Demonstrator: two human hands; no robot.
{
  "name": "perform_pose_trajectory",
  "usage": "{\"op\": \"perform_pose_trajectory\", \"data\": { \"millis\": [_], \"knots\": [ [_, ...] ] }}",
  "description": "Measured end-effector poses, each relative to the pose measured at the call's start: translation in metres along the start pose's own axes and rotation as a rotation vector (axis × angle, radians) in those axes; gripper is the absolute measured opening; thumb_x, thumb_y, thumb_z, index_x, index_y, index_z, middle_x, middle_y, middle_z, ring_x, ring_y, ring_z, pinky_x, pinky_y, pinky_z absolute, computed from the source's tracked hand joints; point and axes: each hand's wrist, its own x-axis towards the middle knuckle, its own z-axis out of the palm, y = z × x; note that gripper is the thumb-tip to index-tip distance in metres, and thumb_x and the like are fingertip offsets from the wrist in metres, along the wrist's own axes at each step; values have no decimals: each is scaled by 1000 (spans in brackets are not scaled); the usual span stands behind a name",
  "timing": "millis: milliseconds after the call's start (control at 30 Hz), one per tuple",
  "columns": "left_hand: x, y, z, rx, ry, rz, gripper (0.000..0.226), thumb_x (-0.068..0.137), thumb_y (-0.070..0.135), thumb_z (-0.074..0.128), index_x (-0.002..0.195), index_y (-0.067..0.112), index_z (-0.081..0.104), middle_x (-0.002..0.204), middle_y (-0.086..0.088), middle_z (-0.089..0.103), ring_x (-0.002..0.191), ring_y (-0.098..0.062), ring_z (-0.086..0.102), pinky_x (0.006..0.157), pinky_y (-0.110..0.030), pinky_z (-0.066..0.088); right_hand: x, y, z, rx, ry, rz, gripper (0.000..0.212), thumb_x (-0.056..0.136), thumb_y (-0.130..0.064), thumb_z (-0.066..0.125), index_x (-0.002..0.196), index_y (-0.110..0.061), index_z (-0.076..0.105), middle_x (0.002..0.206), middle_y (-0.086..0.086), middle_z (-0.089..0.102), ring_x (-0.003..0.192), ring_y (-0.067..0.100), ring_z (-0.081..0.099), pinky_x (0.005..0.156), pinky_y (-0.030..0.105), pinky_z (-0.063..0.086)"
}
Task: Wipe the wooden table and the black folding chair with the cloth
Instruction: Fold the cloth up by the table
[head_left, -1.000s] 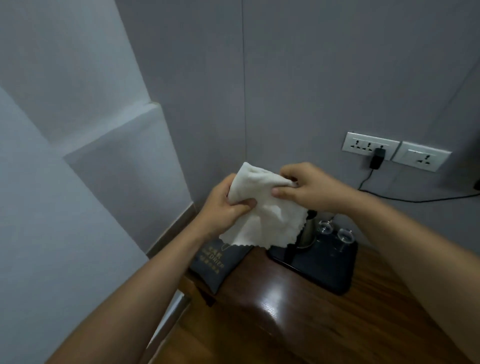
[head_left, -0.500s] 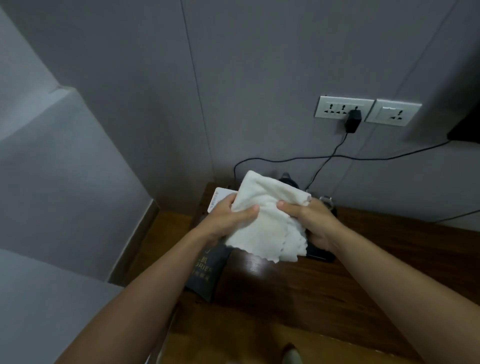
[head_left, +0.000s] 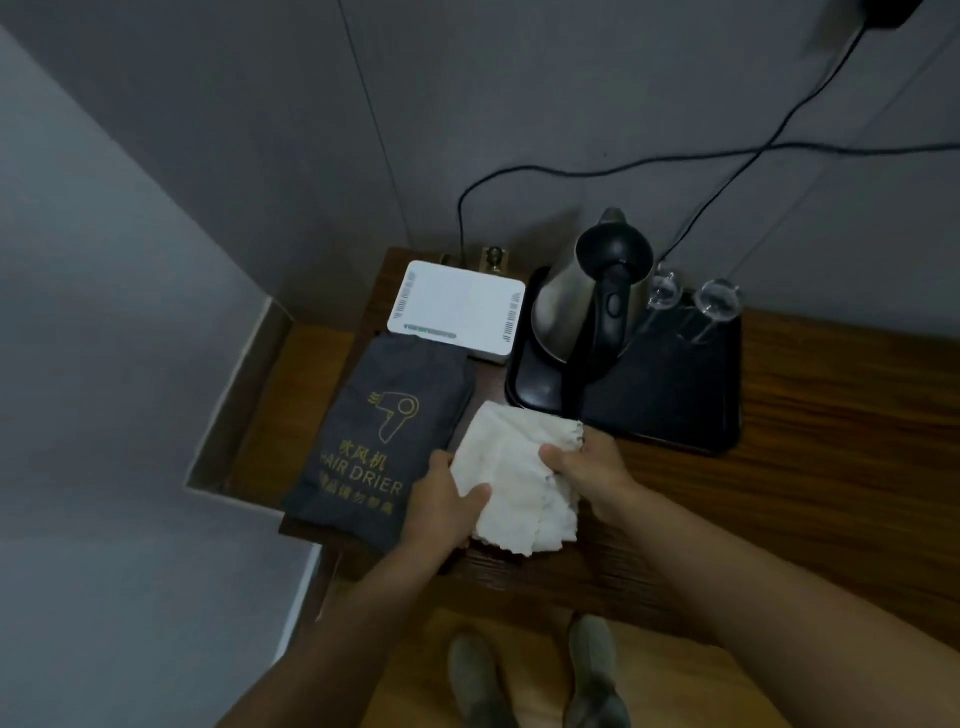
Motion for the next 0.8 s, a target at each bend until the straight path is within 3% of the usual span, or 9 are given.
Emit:
{"op": "perform_pose_trajectory", "data": {
  "millis": [100, 200, 333, 400, 500, 567, 633, 700, 800],
  "knots": [
    [13, -19, 10, 117, 69, 26, 36, 93, 32, 65, 113, 18, 39, 109, -7, 63, 96, -26, 64, 75, -38, 57, 21, 14, 15, -18, -21, 18, 22, 94, -3, 68, 113, -13, 64, 100, 0, 70, 83, 8, 65, 54, 16, 49],
    [21, -33, 19, 293, 111, 6, 51, 95, 37, 60, 130, 12, 33, 120, -13, 62, 107, -32, 64, 80, -42, 54, 36, 23, 26, -55, -39, 43, 15, 92, -2, 69, 96, -16, 64, 89, -1, 70, 73, 9, 66, 44, 15, 48],
    [22, -42, 29, 578, 150, -2, 72, 97, 54, 49, 145, 10, 20, 121, -10, 61, 103, -26, 66, 80, -37, 52, 46, 30, 33, -281, 17, -29, 9, 88, -10, 73, 92, -11, 66, 87, 2, 71, 69, 8, 64, 43, 10, 42],
    [20, -45, 33, 738, 162, 18, 80, 97, 61, 42, 150, 8, 17, 119, -7, 64, 99, -21, 68, 76, -32, 51, 47, 30, 31, -481, 44, -80, 18, 87, -19, 74, 99, -8, 66, 82, -3, 66, 73, 10, 63, 47, 14, 42],
    [10, -47, 37, 945, 181, 51, 77, 92, 69, 43, 141, 10, 42, 94, -3, 68, 74, -15, 68, 60, -28, 48, 38, 25, 28, -715, 81, -163, 43, 84, -29, 77, 113, -9, 51, 99, 4, 63, 81, 15, 58, 65, 30, 52],
    [2, -42, 38, 1032, 246, 80, 63, 88, 64, 54, 120, 9, 57, 84, -7, 62, 62, -17, 60, 51, -29, 43, 30, 26, 28, -1069, 184, -397, 66, 76, -34, 83, 126, -13, 45, 111, 8, 56, 97, 24, 56, 76, 39, 55],
    [0, -36, 43, 1101, 314, 227, 34, 99, 36, 48, 110, 5, 59, 93, -13, 60, 71, -24, 58, 56, -33, 48, 25, 24, 38, -1329, 169, -800, 74, 66, -28, 85, 129, -13, 48, 112, 11, 53, 99, 29, 52, 77, 40, 48],
    [2, -34, 56, 1032, 330, 339, 37, 103, 17, 31, 122, 2, 60, 118, -21, 61, 100, -35, 63, 79, -43, 54, 26, 25, 52, -1285, -70, -1113, 57, 80, -26, 74, 131, -11, 51, 119, 11, 53, 106, 31, 52, 87, 40, 43],
    [-2, -41, 72, 834, 222, 295, 68, 99, 39, 41, 151, -4, 31, 156, -25, 33, 145, -39, 32, 116, -53, 31, 36, 38, 64, -1348, -296, -1159, 58, 101, -29, 49, 152, -3, 39, 158, 21, 37, 147, 39, 31, 121, 51, 26]
  ]
}}
